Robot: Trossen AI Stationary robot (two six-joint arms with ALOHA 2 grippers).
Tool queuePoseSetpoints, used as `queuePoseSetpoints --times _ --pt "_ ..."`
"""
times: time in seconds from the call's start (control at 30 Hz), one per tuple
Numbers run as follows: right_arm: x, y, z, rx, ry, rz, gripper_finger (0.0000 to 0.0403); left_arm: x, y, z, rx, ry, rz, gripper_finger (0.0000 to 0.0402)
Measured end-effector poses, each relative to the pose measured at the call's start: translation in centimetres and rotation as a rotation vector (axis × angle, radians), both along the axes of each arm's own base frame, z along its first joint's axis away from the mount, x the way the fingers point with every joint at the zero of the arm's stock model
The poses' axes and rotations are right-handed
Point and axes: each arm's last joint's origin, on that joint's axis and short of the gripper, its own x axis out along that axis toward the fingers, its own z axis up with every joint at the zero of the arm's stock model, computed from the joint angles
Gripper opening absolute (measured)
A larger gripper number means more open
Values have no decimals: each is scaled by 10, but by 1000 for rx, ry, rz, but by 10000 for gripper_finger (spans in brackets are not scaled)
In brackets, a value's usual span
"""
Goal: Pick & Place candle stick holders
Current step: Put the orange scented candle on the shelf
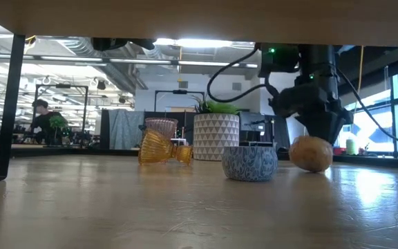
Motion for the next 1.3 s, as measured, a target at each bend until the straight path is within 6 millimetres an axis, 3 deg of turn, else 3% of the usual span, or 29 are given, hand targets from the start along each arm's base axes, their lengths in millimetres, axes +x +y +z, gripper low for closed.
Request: queuePoseSetpoints --times 0.23,0.37,0.5,0.67,0.97,1.13,1.3 --pt "0 0 1 15 -2 6 4 0 0 0 7 -1 6 61" --pt "2 0 14 -9 12 8 2 0 0 0 10 -2 13 61" --pt "9 -2 45 -59 -3 34 1 0 1 0 12 -3 23 61" --pt "21 -1 98 -137 -48 81 1 0 1 0 21 -1 41 61" --pt "32 29 192 -220 -263 176 0 -5 3 -4 18 48 119 61" --pt "27 52 217 -204 -328 217 0 -10 5 -8 -44 91 257 61" --pt "23 82 219 -169 -343 271 0 -10 6 -8 -86 61 350 61"
